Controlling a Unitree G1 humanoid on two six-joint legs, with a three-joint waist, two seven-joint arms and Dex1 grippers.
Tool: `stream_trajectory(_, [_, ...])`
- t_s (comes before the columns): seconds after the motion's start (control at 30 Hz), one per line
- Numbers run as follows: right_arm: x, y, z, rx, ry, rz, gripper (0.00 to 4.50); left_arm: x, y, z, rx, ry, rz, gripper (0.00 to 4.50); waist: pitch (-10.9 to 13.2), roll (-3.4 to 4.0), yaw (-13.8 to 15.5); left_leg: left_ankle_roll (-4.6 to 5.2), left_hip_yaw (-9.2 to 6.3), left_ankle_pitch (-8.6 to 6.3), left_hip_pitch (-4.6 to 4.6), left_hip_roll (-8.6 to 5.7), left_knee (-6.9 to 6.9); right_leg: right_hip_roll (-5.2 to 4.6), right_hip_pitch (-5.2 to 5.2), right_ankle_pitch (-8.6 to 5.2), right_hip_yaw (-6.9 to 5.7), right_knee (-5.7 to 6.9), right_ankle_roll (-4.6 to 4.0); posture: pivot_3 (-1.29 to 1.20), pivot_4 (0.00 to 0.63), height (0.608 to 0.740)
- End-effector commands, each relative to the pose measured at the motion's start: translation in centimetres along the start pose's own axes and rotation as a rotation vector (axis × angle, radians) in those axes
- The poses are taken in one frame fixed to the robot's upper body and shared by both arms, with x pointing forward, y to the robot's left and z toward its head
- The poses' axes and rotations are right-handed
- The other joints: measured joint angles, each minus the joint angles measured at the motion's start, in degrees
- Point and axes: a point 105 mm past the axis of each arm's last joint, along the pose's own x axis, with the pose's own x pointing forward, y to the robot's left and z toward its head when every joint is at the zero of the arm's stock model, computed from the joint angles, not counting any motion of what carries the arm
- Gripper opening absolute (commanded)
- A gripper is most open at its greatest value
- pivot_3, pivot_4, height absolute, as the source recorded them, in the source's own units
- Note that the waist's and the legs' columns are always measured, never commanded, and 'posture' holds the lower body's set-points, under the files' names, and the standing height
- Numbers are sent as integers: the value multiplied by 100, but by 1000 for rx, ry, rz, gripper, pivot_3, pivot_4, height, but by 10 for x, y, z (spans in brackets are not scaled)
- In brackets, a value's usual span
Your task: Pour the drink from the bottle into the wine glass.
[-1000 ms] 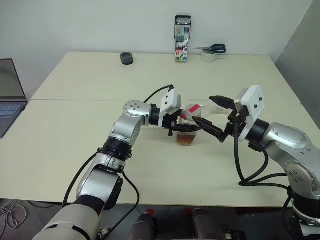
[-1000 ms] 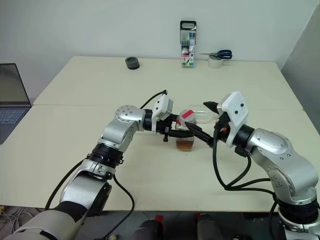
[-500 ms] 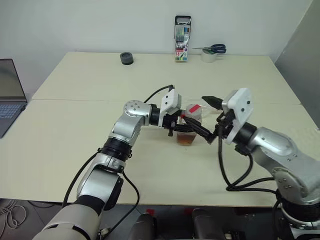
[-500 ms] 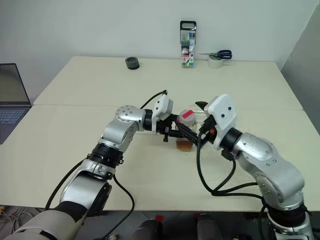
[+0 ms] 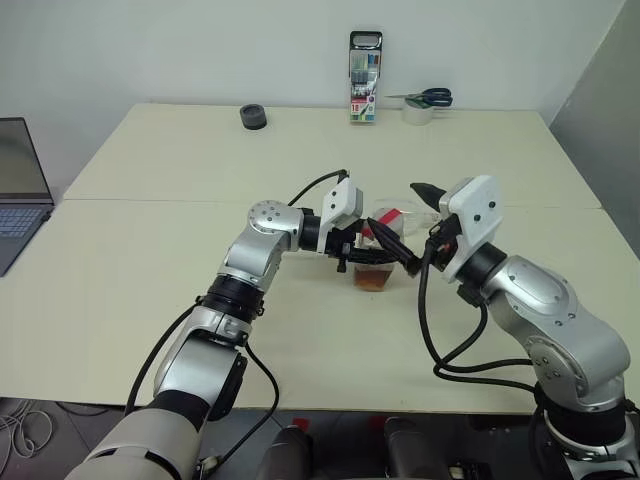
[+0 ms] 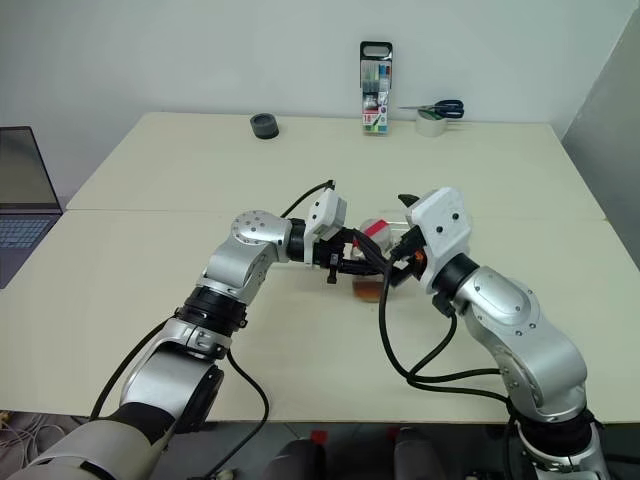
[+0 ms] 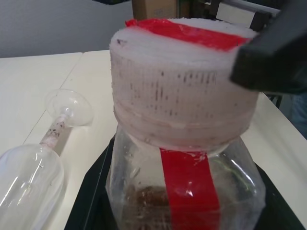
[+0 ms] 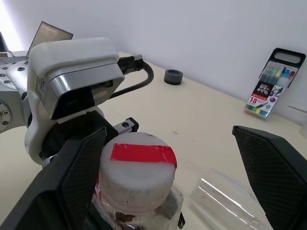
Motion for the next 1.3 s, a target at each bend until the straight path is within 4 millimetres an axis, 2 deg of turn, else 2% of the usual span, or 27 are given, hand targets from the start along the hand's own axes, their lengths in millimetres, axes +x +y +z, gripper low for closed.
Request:
stream_trajectory(0.03, [-6, 8, 12, -20, -41, 40, 4500, -2, 2, 14, 52, -38, 1, 1762, 0, 0, -1, 0, -1, 0, 0, 0, 0, 0, 0, 0, 0, 0, 0, 0, 150, 740])
stream_trajectory(0.27, [-6, -2, 8, -43, -24, -19, 4500, -2, 1, 15, 52, -40, -2, 1762, 0, 0, 0, 0, 0, 0, 0, -6, 0, 2, 0, 0, 0, 0, 0, 0, 150, 740])
stream_trajectory(0.7, [-18, -16, 4, -57, 9, -67, 4500, -2, 1, 15, 51, -39, -3, 1762, 0, 0, 0, 1, 0, 0, 0, -6, 0, 2, 0, 0, 0, 0, 0, 0, 150, 740])
stream_trajectory(1.3, [-25, -18, 8, -40, 13, -69, 4500, -2, 1, 14, 50, -36, -5, 1762, 0, 0, 1, 1, 0, 0, 0, -5, 0, 2, 0, 0, 1, 0, 0, 0, 150, 740])
